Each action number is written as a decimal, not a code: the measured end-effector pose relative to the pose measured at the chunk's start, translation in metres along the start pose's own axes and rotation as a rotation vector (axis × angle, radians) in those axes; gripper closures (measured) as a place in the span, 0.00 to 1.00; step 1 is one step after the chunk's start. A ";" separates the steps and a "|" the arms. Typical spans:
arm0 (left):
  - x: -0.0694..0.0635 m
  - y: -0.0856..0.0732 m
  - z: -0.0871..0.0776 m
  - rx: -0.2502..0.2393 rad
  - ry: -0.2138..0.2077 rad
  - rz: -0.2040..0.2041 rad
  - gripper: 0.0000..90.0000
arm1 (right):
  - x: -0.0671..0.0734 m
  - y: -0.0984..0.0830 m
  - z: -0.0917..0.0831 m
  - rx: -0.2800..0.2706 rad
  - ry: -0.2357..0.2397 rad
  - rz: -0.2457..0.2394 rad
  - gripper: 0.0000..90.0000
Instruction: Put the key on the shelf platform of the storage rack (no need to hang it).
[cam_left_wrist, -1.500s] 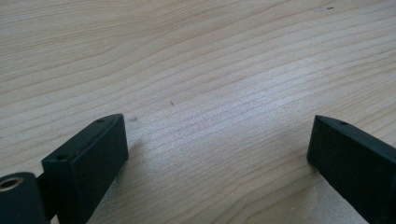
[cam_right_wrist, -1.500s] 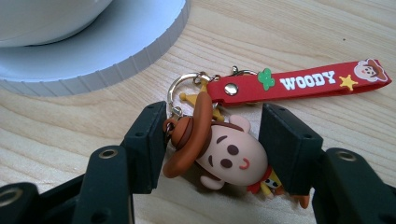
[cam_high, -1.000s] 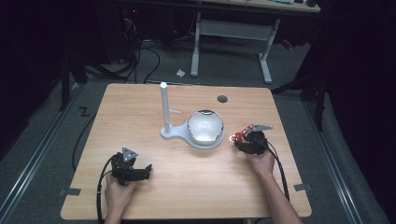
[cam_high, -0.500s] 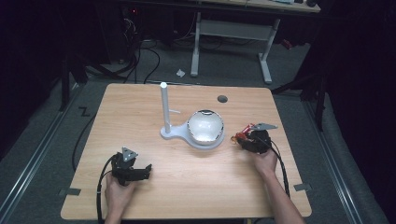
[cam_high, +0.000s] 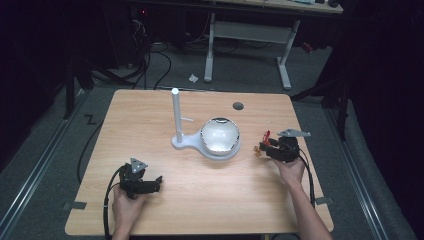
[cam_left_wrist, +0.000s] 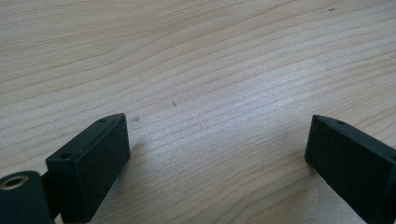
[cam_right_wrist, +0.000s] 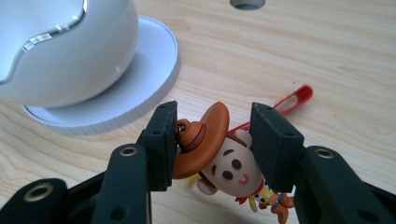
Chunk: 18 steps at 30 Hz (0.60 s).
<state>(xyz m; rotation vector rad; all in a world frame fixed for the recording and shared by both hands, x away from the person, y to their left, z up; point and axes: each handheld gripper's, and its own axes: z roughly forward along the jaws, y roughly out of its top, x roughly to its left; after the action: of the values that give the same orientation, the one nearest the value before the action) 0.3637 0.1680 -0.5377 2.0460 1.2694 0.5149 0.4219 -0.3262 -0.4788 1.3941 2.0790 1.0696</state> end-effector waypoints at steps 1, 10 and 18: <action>0.000 0.000 0.000 0.000 0.000 0.000 0.08 | -0.001 0.002 -0.003 -0.006 0.002 0.006 0.60; 0.000 0.000 0.000 -0.001 0.000 0.000 0.08 | -0.005 0.010 -0.026 -0.057 0.025 0.029 0.60; 0.000 0.000 0.000 -0.002 -0.001 0.000 0.09 | -0.003 0.022 -0.045 -0.083 0.032 0.009 0.60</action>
<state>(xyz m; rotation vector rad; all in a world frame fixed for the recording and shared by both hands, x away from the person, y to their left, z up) 0.3635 0.1680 -0.5377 2.0444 1.2676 0.5156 0.4045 -0.3408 -0.4340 1.3564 2.0283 1.1757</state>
